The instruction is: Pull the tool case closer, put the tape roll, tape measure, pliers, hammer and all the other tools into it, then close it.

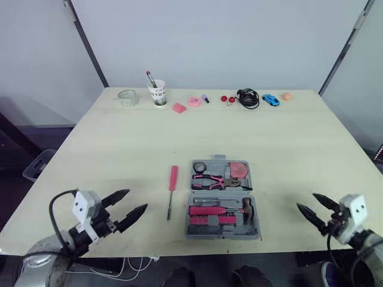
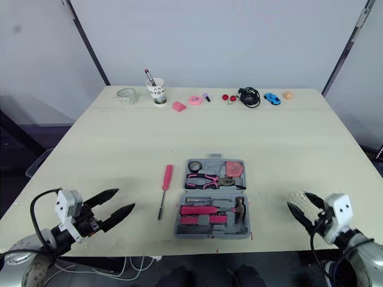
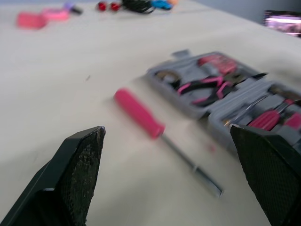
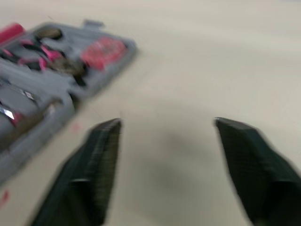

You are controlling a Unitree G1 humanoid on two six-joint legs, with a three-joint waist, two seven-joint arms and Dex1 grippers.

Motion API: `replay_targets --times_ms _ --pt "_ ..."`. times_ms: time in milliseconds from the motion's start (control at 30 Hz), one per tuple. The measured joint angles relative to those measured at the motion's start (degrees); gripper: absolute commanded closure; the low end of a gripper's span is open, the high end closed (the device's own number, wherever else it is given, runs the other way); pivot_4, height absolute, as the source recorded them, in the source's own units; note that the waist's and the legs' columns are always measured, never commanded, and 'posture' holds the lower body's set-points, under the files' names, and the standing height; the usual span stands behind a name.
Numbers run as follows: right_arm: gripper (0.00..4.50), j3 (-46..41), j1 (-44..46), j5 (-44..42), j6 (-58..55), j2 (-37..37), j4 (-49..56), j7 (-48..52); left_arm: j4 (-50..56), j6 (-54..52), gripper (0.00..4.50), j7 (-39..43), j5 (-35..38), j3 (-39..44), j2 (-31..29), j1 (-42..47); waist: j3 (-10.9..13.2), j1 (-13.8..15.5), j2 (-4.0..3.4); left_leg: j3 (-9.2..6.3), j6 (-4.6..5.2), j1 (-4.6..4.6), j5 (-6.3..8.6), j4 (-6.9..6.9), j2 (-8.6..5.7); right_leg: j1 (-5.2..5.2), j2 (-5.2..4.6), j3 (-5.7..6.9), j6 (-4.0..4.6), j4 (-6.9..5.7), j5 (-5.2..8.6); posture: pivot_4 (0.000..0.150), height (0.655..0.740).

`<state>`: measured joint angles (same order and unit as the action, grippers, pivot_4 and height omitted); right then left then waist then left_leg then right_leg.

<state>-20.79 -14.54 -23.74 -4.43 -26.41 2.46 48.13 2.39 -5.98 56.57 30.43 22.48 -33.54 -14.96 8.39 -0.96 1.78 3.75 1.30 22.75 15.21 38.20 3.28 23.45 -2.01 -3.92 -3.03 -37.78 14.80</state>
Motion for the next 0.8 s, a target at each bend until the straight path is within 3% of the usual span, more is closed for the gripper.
replay_targets --times_ms 267,500,800 --pt "0.05 -4.24 -6.15 -1.14 3.9 0.88 -3.72 -1.0 -7.2 5.59 0.0 -1.81 -1.68 3.47 1.76 -4.78 -0.06 0.01 0.03 0.03 -0.01 -0.05 0.01 0.0 0.02 0.03 -0.06 -0.03 0.02 0.02 0.01 0.15 0.74" --pt "0.05 -4.84 -4.99 -1.19 4.68 -1.85 -5.58 -0.83 -6.07 5.84 0.0 -3.27 -2.19 3.58 1.96 -5.28 -0.09 0.03 0.01 -0.04 -0.01 -0.05 0.01 0.0 0.02 0.03 -0.11 -0.04 0.02 0.02 0.01 0.15 0.74" --pt "0.05 1.45 -0.92 -4.55 -0.78 -5.36 4.88 4.28 1.8 0.87 0.0 -12.55 -3.89 -0.99 5.39 -0.71 -0.2 0.12 -0.08 -0.04 0.0 -0.03 0.0 0.01 -0.01 -0.01 -0.07 -0.05 0.0 0.0 -0.01 0.15 0.74"
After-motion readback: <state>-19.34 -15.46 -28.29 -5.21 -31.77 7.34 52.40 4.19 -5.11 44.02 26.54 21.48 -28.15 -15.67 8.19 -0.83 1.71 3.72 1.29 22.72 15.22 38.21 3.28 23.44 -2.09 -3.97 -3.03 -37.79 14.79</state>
